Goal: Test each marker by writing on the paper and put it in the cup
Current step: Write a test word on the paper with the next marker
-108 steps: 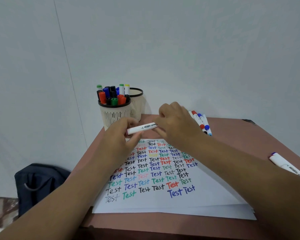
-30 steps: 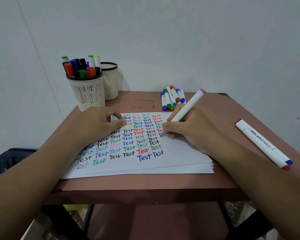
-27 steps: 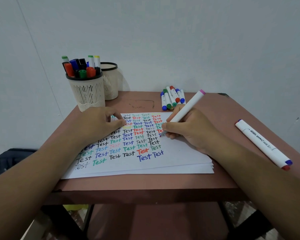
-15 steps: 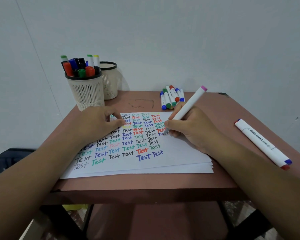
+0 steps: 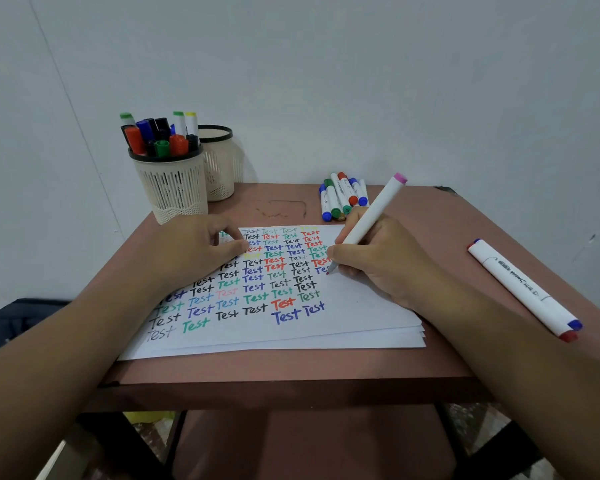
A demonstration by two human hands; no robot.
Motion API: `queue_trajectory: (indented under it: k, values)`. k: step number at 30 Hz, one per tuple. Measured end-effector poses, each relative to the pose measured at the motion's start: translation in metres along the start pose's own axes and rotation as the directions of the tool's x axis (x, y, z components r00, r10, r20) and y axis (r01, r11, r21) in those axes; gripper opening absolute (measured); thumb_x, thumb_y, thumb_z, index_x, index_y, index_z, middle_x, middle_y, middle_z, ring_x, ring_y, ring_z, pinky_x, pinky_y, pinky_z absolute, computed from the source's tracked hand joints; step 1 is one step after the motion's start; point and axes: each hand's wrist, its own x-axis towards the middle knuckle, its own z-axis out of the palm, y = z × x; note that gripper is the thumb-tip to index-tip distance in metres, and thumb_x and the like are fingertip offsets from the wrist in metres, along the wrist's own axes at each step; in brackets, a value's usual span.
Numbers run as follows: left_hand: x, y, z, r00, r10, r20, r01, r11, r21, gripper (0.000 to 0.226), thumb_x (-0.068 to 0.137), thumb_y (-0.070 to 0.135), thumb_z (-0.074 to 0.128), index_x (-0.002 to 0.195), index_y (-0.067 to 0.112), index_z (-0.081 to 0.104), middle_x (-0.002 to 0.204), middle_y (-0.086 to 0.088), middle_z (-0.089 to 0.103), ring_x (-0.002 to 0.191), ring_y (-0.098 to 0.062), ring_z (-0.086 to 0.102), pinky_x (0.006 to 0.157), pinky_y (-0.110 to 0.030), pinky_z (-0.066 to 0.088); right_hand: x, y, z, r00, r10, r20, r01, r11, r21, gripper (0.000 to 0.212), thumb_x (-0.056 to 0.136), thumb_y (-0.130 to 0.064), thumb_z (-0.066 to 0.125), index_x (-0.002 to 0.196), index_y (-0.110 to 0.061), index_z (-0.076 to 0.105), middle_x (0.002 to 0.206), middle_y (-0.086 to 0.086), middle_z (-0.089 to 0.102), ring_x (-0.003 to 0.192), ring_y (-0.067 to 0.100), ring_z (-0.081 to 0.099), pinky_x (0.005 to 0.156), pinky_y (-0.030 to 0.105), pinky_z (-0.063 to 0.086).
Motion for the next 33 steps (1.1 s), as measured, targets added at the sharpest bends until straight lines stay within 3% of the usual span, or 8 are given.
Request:
queue_trajectory:
  k: [9,14,23,29,33]
  values:
    - [0.0003,-0.0013,0.0009,1.0,-0.002,-0.004,0.002,1.0,-0.006,0.021,0.089,0.059,0.062,0.096,0.041,0.071,0.078,0.009,0.064,0.07,-0.007,0.058,0.058,-0.027,0.039,-0.0008,-0.0002,-0.0008,1.0,-0.014,0.024,0.015,1.0,-0.022,0.032,0.085,0.009,0.072,0.071,-0.012,0.052,0.061,0.0,0.053,0.055,0.014,0.055,0.059,0.03,0.05]
    - [0.0009,-0.0016,0.0005,1.0,-0.006,0.006,0.006,1.0,0.007,0.022,0.089,0.061,0.061,0.097,0.042,0.07,0.078,0.009,0.063,0.07,-0.006,0.058,0.058,-0.027,0.038,-0.0006,-0.0013,-0.0011,0.999,-0.028,-0.035,0.028,1.0,-0.013,0.025,0.085,0.009,0.07,0.077,-0.009,0.055,0.061,0.005,0.055,0.052,0.013,0.054,0.055,0.026,0.049]
    - [0.0003,-0.0001,-0.0003,1.0,0.004,0.01,-0.004,1.0,0.011,0.022,0.09,0.059,0.061,0.099,0.042,0.071,0.079,0.009,0.063,0.071,-0.007,0.059,0.059,-0.027,0.04,-0.0001,-0.0002,-0.001,0.999,-0.04,-0.018,0.039,0.997,-0.066,0.026,0.086,0.006,0.073,0.074,-0.009,0.055,0.063,0.001,0.054,0.054,0.011,0.055,0.055,0.024,0.05]
    - [0.001,-0.0022,0.0007,1.0,0.0,0.01,0.0,1.0,-0.005,0.022,0.089,0.06,0.061,0.097,0.042,0.071,0.078,0.009,0.064,0.071,-0.008,0.059,0.062,-0.029,0.044,0.0002,-0.0004,-0.0021,1.0,-0.022,-0.01,0.021,0.995,-0.096,0.03,0.084,0.006,0.072,0.072,-0.014,0.053,0.063,0.001,0.052,0.055,0.01,0.055,0.067,0.035,0.056]
    - [0.0013,-0.0012,0.0007,1.0,-0.004,0.005,0.004,1.0,0.015,0.021,0.09,0.06,0.061,0.098,0.043,0.071,0.079,0.01,0.064,0.072,-0.006,0.059,0.058,-0.026,0.039,-0.0014,-0.0017,-0.0009,1.0,-0.023,-0.02,0.022,0.997,-0.071,0.026,0.085,0.007,0.072,0.074,-0.01,0.056,0.062,0.003,0.055,0.054,0.011,0.056,0.06,0.028,0.053]
